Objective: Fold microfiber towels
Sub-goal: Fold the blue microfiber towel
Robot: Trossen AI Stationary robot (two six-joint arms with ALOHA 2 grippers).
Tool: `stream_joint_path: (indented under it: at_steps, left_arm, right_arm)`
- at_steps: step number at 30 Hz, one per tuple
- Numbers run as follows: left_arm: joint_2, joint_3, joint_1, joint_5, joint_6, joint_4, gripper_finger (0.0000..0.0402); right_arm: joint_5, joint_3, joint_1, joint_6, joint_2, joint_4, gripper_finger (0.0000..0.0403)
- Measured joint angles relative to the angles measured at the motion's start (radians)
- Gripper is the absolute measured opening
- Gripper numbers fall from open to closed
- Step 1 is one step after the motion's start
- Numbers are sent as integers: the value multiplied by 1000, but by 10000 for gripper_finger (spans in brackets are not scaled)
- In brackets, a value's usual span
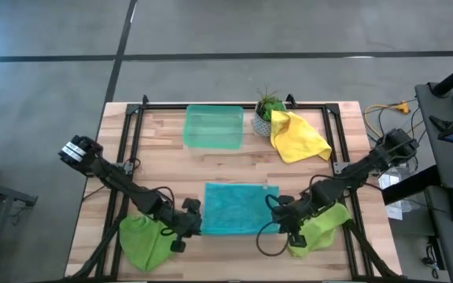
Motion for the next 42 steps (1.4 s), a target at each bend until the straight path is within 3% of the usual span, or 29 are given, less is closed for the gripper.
stream_joint_path:
  at_steps: [14,42]
  left_arm:
    - [-118,-85,145,-84,9,-4,0]
    - [-113,-137,285,-140,11,1,0]
  right_arm:
    - [7,-31,-81,-21,-2,-40,9]
    - [12,-85,-354,-189,-3,-53,9]
